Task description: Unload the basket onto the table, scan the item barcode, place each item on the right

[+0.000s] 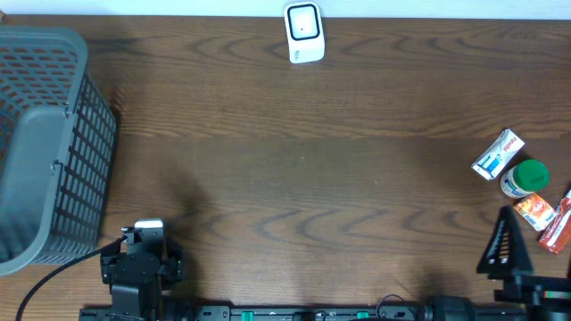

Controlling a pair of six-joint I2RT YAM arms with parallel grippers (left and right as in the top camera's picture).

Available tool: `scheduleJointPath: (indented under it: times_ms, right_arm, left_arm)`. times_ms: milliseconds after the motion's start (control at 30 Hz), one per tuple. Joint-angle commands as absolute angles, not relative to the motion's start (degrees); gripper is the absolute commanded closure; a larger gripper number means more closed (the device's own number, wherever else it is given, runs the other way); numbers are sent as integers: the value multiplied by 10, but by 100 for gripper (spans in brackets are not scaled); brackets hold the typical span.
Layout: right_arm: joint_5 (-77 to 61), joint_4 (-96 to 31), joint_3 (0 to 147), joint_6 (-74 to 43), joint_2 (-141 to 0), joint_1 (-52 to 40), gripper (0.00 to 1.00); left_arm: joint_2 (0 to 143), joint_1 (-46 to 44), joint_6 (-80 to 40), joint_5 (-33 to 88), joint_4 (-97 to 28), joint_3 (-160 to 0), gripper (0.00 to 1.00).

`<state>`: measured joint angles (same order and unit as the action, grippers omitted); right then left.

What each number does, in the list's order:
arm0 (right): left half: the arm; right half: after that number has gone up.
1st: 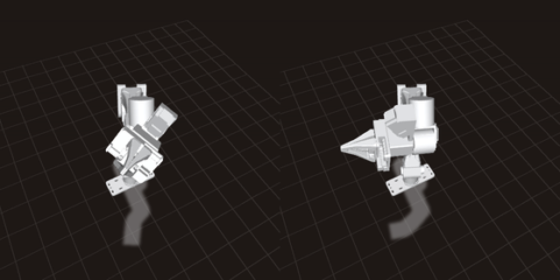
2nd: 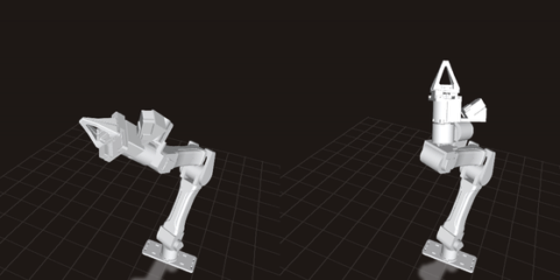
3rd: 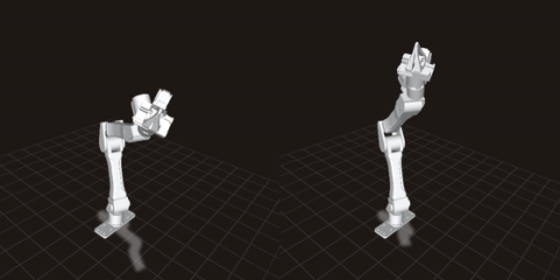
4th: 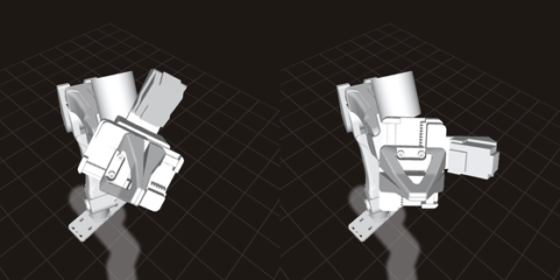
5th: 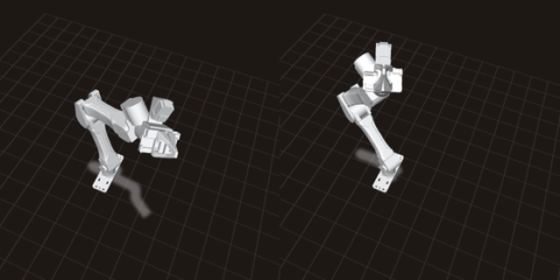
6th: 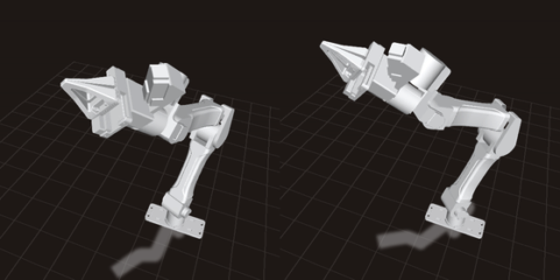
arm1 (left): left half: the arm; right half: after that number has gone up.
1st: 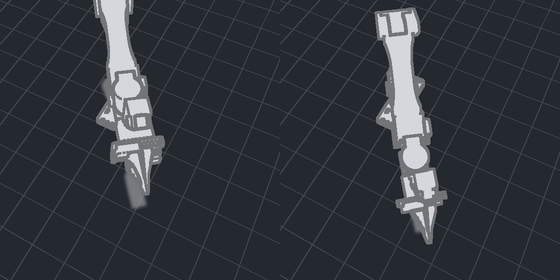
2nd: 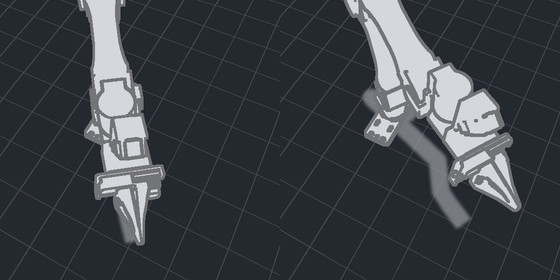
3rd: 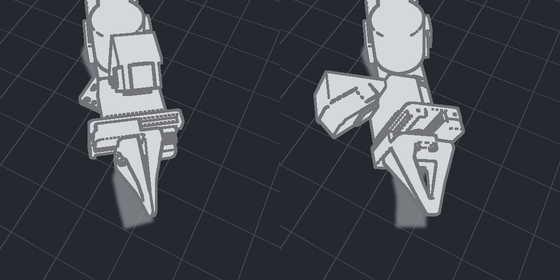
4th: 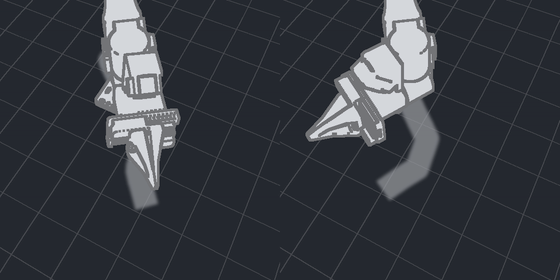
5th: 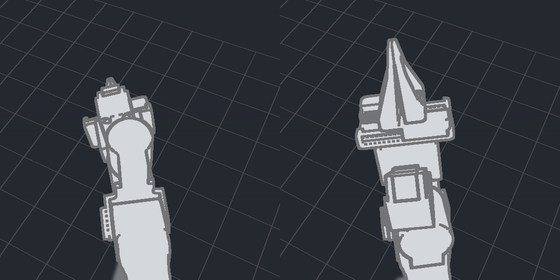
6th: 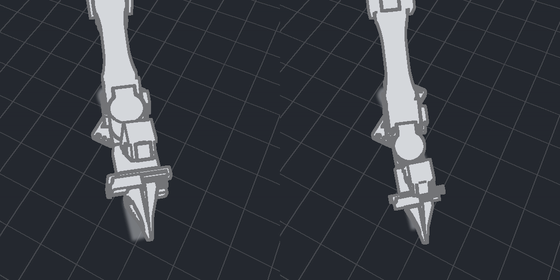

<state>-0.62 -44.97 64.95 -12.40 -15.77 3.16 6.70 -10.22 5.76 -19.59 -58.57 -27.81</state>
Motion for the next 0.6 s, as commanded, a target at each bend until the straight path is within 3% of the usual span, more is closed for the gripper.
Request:
scheduleJointPath:
  times_ms: [0,567]
  right_arm:
    - [-5,-429,585,-122,-118,21,1]
    - [0,-184,274,-143,-2,-15,1]
  left_arm:
    - [66,-100,53,-197,-587,-283,14]
    - [66,-100,53,-197,-587,-283,14]
